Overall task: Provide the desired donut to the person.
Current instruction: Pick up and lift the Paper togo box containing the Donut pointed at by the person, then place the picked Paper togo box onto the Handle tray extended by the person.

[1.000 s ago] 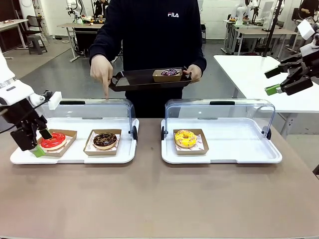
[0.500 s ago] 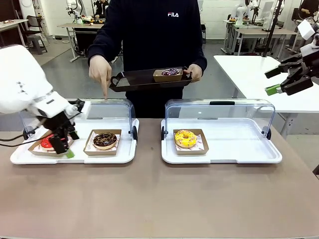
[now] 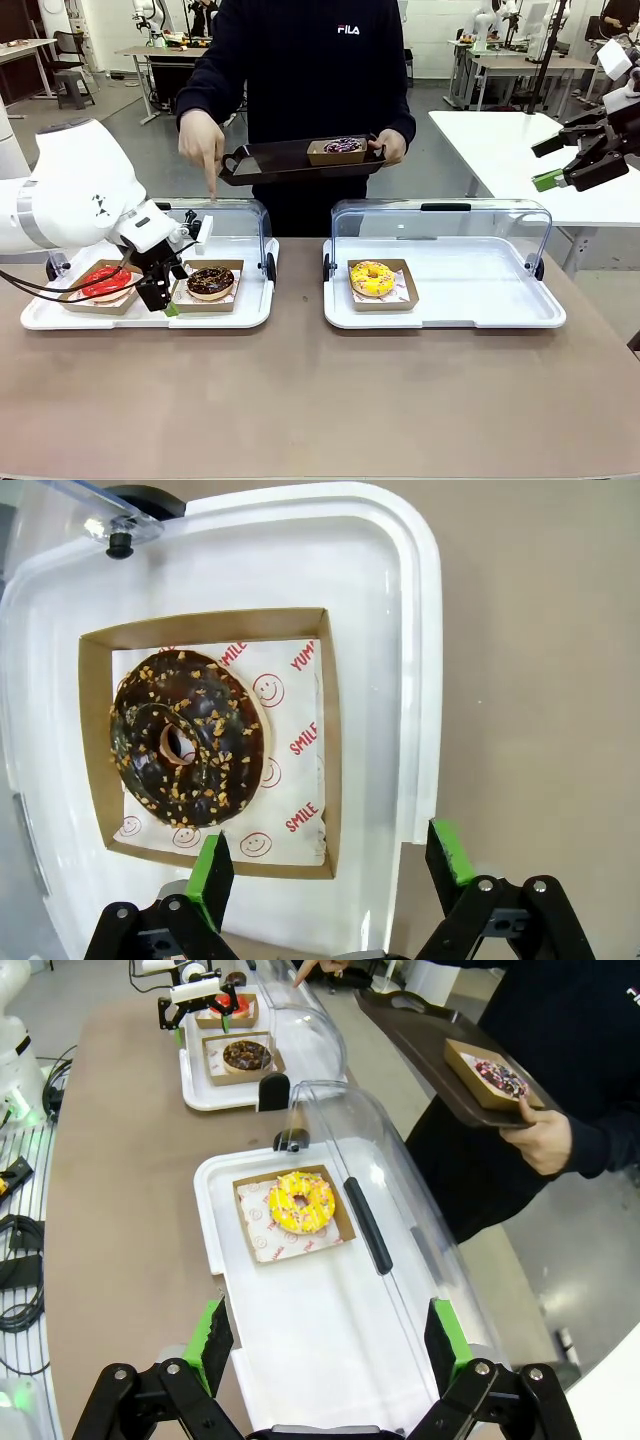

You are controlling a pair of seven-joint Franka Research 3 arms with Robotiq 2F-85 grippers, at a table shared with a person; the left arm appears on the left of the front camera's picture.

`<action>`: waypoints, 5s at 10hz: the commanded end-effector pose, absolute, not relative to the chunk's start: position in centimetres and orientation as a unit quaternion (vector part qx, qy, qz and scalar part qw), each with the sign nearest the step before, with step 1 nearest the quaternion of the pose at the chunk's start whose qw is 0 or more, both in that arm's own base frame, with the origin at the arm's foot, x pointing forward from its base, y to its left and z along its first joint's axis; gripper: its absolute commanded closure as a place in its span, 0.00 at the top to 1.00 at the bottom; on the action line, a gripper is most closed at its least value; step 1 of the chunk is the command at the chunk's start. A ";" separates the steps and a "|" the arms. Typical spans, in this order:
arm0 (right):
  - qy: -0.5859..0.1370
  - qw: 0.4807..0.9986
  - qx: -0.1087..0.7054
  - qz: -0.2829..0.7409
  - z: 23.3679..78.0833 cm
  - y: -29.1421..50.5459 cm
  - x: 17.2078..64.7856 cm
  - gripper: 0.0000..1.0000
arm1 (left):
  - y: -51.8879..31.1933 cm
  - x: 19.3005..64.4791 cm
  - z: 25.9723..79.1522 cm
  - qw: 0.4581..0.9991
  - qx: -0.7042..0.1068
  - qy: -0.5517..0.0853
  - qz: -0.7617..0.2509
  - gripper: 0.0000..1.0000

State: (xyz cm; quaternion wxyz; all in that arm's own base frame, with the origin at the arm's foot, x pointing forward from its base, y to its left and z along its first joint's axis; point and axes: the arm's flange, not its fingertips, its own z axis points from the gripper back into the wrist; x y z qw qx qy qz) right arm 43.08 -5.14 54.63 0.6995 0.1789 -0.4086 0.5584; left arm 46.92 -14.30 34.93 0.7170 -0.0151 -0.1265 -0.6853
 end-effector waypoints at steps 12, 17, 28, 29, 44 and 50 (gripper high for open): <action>-0.409 0.696 0.181 0.562 54.5 -5.2 43.1 1.00 | -14.6 48.7 33.1 0.723 0.028 -0.114 -0.681 0.00; -0.409 0.696 0.181 0.562 54.5 -5.2 43.1 1.00 | -14.6 48.7 33.0 0.720 0.022 -0.111 -0.685 0.00; -0.409 0.696 0.181 0.562 54.5 -5.2 43.1 1.00 | -12.9 34.0 42.1 0.699 0.018 -0.153 -0.698 0.00; -0.409 0.696 0.181 0.562 54.5 -5.2 43.1 1.00 | -12.3 31.7 44.2 0.715 0.020 -0.167 -0.679 0.00; -0.409 0.696 0.181 0.562 54.5 -5.2 43.1 1.00 | -12.3 26.3 56.0 0.692 0.086 -0.199 -0.689 0.00; -0.409 0.696 0.181 0.562 54.5 -5.2 43.1 1.00 | -12.3 26.3 56.0 0.692 0.086 -0.199 -0.689 0.00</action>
